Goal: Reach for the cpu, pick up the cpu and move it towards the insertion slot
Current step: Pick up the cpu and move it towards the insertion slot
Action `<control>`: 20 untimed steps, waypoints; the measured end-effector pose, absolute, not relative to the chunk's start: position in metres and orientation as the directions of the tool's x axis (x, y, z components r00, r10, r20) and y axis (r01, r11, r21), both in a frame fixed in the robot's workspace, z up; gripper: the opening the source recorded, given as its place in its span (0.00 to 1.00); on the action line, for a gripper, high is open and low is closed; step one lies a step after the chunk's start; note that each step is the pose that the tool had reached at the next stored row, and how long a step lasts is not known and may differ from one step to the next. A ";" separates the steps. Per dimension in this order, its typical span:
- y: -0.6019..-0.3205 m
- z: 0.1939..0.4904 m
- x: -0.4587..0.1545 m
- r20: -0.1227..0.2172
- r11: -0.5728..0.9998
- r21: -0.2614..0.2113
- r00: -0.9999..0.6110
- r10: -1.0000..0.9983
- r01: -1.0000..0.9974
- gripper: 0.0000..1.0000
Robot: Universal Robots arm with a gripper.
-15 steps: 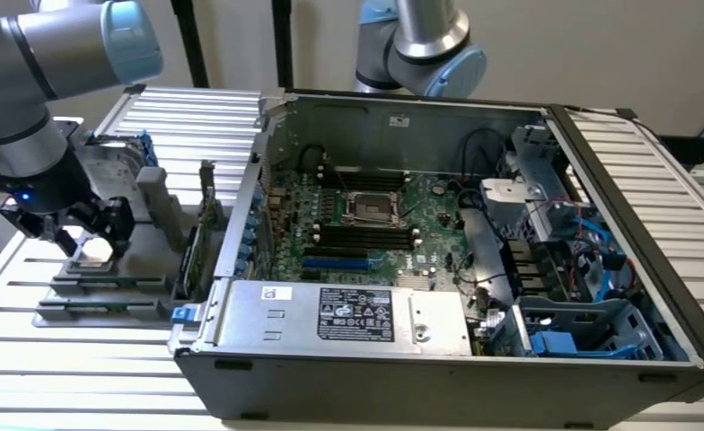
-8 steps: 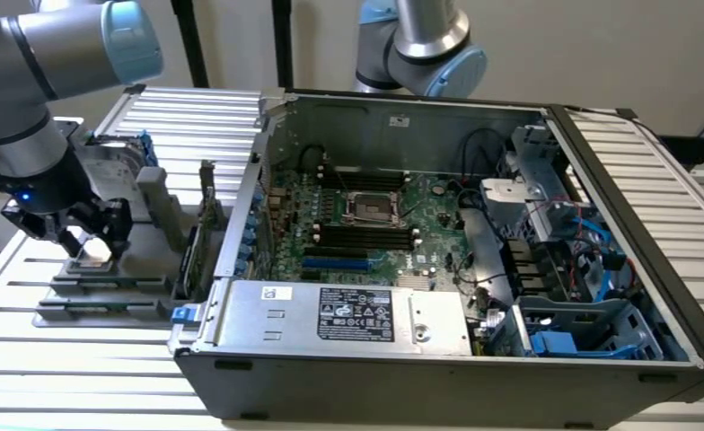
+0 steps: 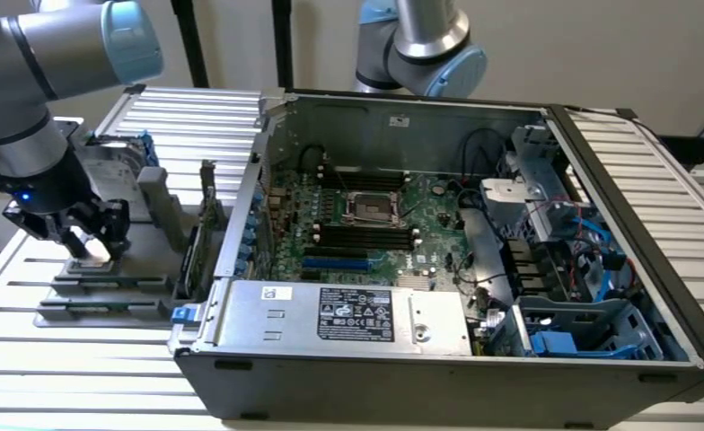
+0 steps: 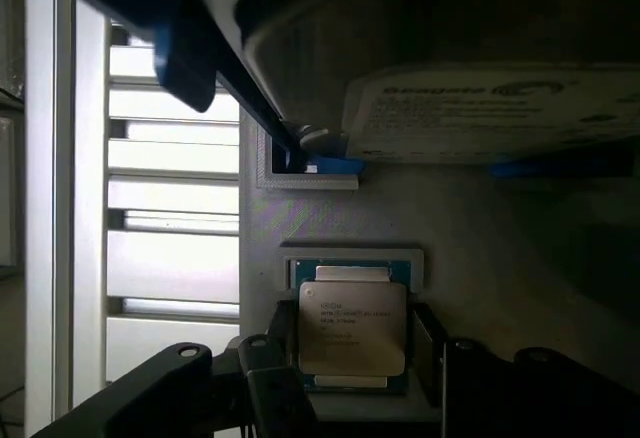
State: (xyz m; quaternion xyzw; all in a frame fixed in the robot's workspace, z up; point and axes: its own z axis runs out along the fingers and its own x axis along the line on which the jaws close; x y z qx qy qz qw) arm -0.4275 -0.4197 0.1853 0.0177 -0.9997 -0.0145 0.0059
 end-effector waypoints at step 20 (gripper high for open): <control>-0.420 0.236 -0.427 0.011 0.999 0.029 -0.999 -0.036 -0.035 0.55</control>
